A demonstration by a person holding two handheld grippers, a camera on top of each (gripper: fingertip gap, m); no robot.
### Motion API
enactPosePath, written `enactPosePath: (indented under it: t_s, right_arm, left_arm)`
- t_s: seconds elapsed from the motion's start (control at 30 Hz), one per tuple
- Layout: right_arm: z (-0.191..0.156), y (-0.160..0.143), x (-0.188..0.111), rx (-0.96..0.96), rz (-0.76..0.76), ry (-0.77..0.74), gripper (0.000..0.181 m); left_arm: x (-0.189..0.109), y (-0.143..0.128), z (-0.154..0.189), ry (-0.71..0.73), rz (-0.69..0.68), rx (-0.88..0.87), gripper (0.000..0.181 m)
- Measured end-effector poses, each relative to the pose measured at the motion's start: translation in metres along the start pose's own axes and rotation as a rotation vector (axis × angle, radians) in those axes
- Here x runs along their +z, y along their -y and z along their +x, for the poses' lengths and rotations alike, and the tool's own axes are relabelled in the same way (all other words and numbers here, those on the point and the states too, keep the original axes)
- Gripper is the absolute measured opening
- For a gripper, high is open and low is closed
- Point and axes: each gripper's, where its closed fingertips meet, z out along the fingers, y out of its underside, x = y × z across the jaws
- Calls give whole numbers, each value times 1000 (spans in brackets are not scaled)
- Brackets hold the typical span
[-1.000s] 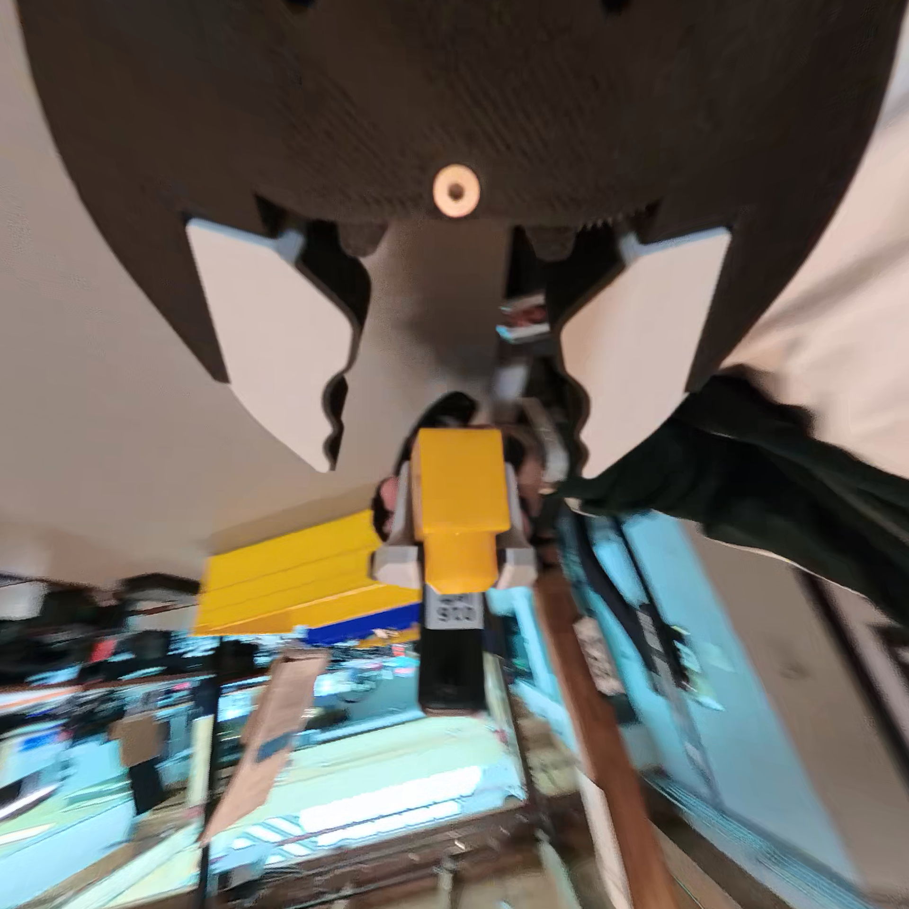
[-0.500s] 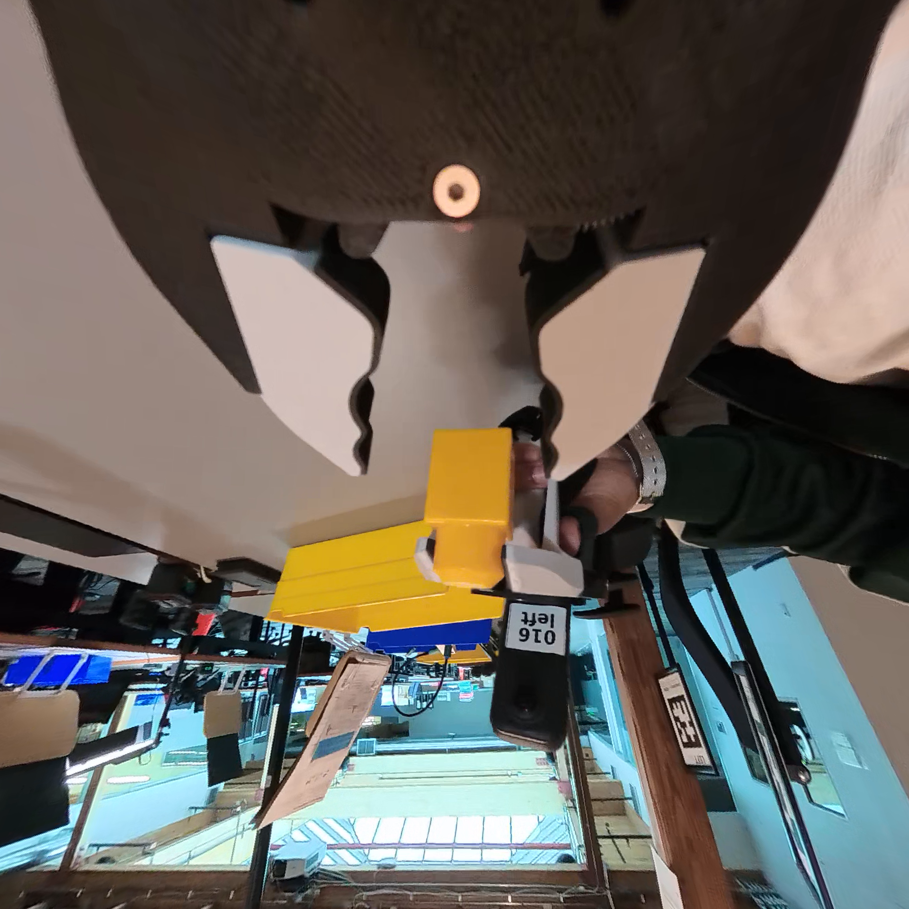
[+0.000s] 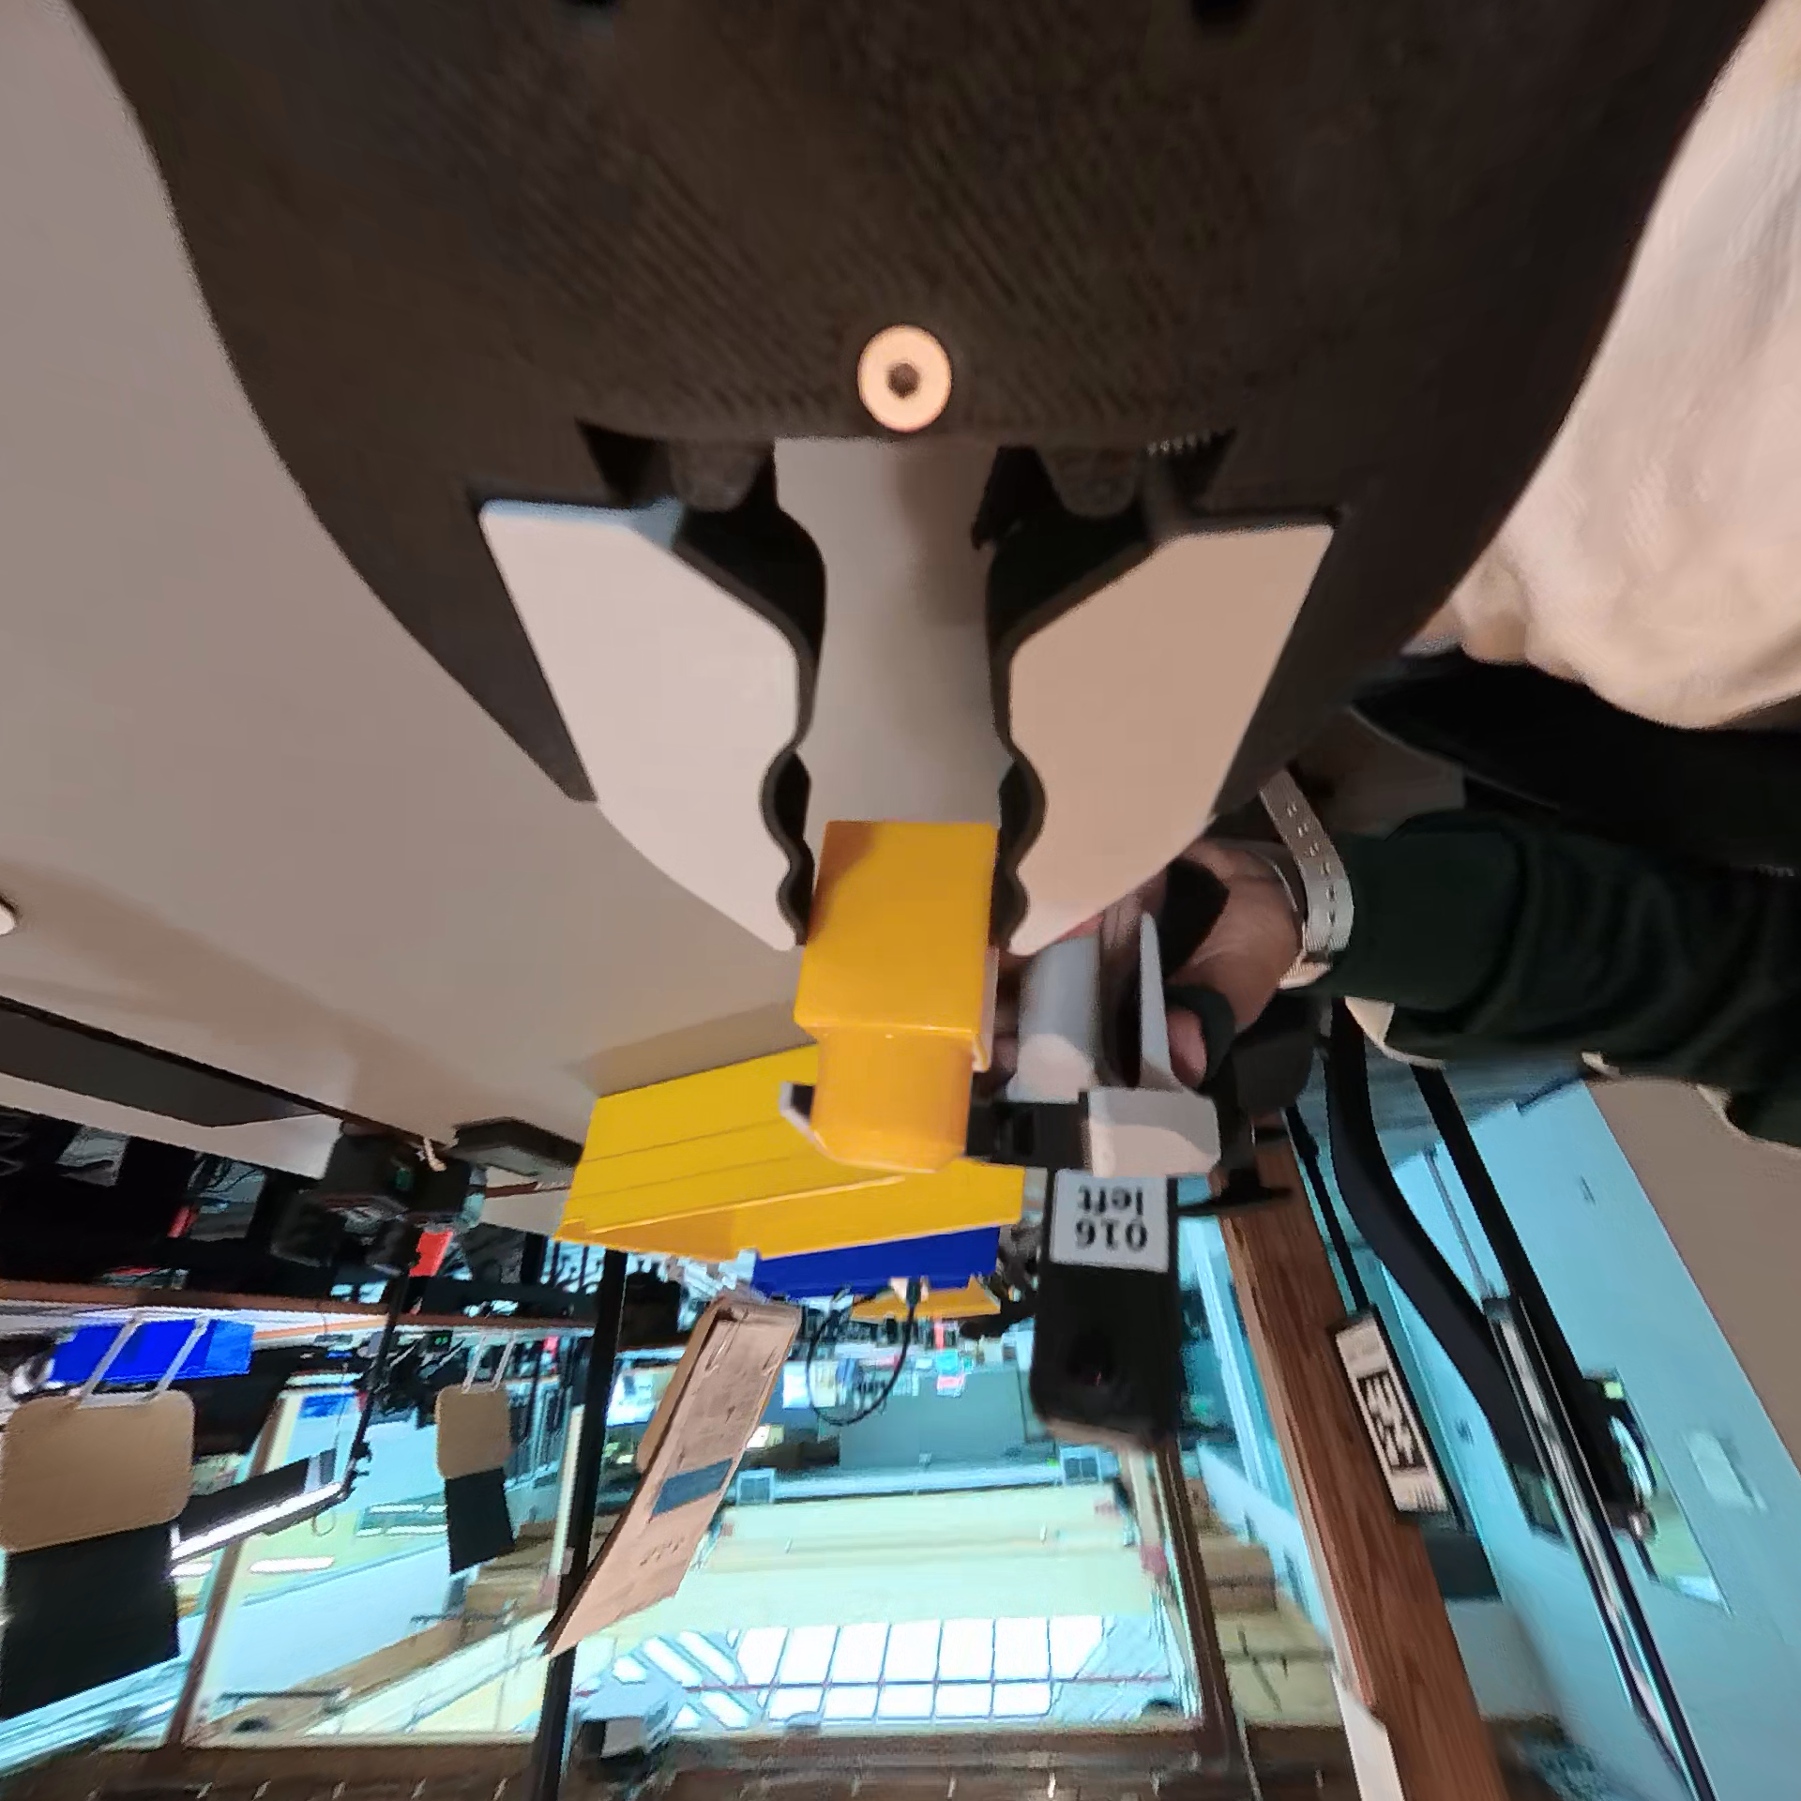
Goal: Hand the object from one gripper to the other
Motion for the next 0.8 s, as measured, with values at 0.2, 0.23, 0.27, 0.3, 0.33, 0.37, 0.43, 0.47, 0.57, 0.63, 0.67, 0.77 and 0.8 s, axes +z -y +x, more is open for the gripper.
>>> enactPosePath:
  t_s: [0.2,0.23,0.27,0.3,0.33,0.37,0.43,0.47,0.57,0.63,0.67,0.77,0.8]
  right_arm:
    - [20,17,-18,95,117,-50,36]
    - [22,18,-19,86,116,-62,36]
    - [23,18,-20,73,112,-75,36]
    - [25,17,-20,56,99,-94,36]
    - [28,14,-20,30,71,-130,36]
    - [33,9,-20,-11,26,-183,36]
    - [44,-3,-21,-135,-108,-299,36]
    - [49,-10,-22,-214,-187,-354,36]
    - [52,-22,-19,-460,-376,-462,36]
    - [48,-30,-13,-600,-476,-490,36]
    - [46,-34,-9,-667,-521,-504,36]
    - [39,-43,-1,-842,-626,-515,36]
    - [37,-45,2,-881,-646,-515,36]
  left_arm:
    - [-1,-9,-6,16,-43,-6,50]
    - [0,-12,-6,10,-56,-20,47]
    - [1,-15,-6,7,-69,-34,46]
    - [2,-17,-6,7,-82,-46,46]
    - [3,-21,-8,12,-97,-61,45]
    - [3,-24,-11,28,-116,-76,45]
    - [2,-33,-19,75,-163,-121,46]
    - [1,-37,-24,101,-188,-149,49]
    - [-1,-45,-33,148,-221,-242,59]
    - [-2,-48,-36,163,-223,-299,60]
    - [-2,-49,-36,164,-225,-322,60]
    - [-4,-47,-37,189,-220,-332,51]
    - [-5,-47,-38,201,-231,-322,45]
